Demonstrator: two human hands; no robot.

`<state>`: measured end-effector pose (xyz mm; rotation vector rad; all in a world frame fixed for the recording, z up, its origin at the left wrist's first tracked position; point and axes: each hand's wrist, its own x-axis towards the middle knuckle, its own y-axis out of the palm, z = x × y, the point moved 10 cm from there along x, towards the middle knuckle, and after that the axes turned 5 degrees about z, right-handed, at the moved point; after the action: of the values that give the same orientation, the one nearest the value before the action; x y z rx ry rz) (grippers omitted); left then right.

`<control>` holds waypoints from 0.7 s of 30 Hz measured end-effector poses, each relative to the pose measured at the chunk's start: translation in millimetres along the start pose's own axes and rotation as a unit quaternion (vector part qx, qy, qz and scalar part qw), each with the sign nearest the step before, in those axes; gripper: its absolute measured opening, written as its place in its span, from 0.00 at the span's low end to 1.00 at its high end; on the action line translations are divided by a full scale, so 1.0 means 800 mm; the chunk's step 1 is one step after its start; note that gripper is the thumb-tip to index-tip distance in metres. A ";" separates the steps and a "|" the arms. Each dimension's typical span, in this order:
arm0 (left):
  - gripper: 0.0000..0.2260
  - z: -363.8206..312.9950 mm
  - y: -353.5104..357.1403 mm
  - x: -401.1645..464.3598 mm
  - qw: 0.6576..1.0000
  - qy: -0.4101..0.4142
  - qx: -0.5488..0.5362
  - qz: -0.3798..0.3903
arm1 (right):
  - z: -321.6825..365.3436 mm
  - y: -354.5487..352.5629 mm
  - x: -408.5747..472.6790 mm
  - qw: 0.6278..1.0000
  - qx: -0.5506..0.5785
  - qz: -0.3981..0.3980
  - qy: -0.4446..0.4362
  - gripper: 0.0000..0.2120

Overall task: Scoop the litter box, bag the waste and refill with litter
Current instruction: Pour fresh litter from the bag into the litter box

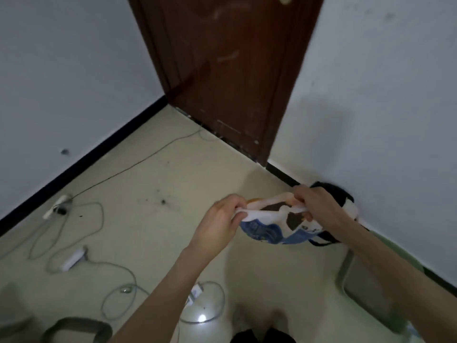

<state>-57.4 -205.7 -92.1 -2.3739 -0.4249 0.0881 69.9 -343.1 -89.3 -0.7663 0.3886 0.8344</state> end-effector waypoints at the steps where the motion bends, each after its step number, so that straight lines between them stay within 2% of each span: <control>1: 0.06 0.015 -0.031 0.002 0.999 -0.029 0.002 -0.022 | 0.035 0.013 0.012 1.000 -0.020 0.010 -0.018 0.20; 3: 0.08 0.041 -0.090 0.003 0.997 -0.063 0.014 -0.052 | 0.106 0.042 0.036 0.996 -0.062 0.028 -0.056 0.20; 7: 0.04 0.105 -0.197 -0.009 0.985 -0.132 0.047 -0.100 | 0.237 0.122 0.081 0.975 -0.154 0.109 -0.116 0.20; 13: 0.03 0.213 -0.338 -0.054 0.943 -0.245 0.084 -0.208 | 0.391 0.278 0.137 0.906 -0.287 0.226 -0.214 0.24; 16: 0.03 0.262 -0.383 -0.106 0.912 -0.312 0.087 -0.251 | 0.442 0.373 0.140 0.850 -0.362 0.290 -0.249 0.23; 19: 0.04 0.301 -0.426 -0.167 0.868 -0.376 0.075 -0.316 | 0.491 0.469 0.131 0.793 -0.420 0.346 -0.272 0.18; 21: 0.04 0.324 -0.456 -0.203 0.839 -0.409 0.072 -0.352 | 0.522 0.525 0.127 0.788 -0.419 0.361 -0.270 0.14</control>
<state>-358.9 160.3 -50.8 -1.7791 -1.5982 0.7676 -186.6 199.7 -57.9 -1.1540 -0.2860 1.9698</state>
